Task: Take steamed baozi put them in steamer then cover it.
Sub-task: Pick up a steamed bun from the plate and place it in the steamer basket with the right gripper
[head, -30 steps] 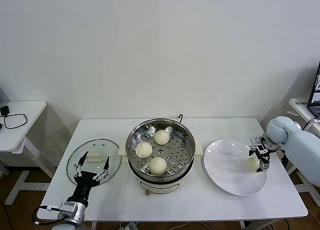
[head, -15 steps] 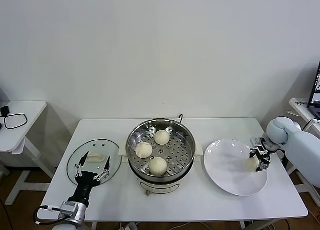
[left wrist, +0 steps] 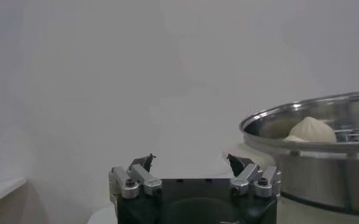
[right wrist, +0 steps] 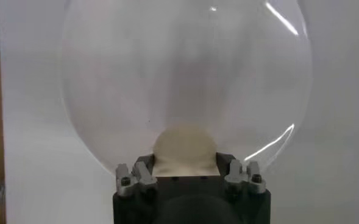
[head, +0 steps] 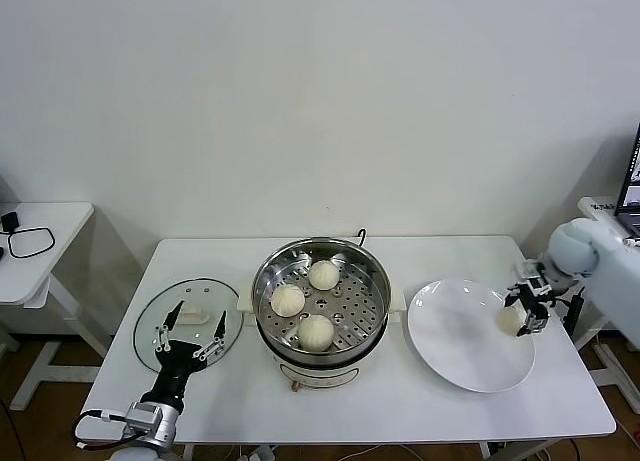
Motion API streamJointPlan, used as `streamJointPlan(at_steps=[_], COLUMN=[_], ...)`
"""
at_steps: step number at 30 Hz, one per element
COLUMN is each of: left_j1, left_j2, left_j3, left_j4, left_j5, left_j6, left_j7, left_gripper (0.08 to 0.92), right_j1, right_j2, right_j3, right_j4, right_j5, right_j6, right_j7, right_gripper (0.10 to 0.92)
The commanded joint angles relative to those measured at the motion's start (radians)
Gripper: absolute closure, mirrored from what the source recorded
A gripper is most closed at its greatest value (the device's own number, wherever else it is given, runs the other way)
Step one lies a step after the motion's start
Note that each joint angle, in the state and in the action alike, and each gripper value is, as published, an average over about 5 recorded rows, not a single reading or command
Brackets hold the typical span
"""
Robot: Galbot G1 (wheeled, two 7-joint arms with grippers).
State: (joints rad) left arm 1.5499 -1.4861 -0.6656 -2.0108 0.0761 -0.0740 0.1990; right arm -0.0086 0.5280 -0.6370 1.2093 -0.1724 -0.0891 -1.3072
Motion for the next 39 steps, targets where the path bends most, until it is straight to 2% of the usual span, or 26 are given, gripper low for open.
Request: streamJointPlan(at_steps=[1,5,10,19,28,39], left_j1=[-0.003,-0.005,-0.007,-0.016,-0.025,-0.035], left_j2=[0.002,0.006,0.01,0.013,0.02,0.033], left_j3=[0.002,-0.002,-0.011,-0.038,-0.061,-0.083], left_j4=[-0.001,-0.002,-0.003,0.002,0.016,0.043], left_j5=[-0.002,-0.007,-0.019,-0.039,-0.047,-0.049], left_j6=[0.0,0.001,0.001,0.003,0.007,0.007], left_j7=[0.0,0.003,0.01,0.017,0.02,0.025], left_gripper=[0.177,0.177,0.177,0.177,0.177,0.177], right_j1=[0.386,0.618,0.828,0.953,0.839,0.686], right_j2=[-0.139,-0.121,-0.016,0.274,0.522,0.68], right_j3=[-0.347,-0.544,-0.739,-0.832,-0.788,-0.754], right_j4=[0.228,0.317,0.375,0.321,0.167,0.02], right_j5=[0.364,0.49,0.624,0.82,0.82,0.721], right_j6=[-0.117,-0.172,-0.238,-0.317,-0.328,-0.315], right_j7=[-0.02,-0.003,0.032,0.097,0.118,0.107], right_gripper=[0.314,0.313,0.313,0.313,0.313,0.313])
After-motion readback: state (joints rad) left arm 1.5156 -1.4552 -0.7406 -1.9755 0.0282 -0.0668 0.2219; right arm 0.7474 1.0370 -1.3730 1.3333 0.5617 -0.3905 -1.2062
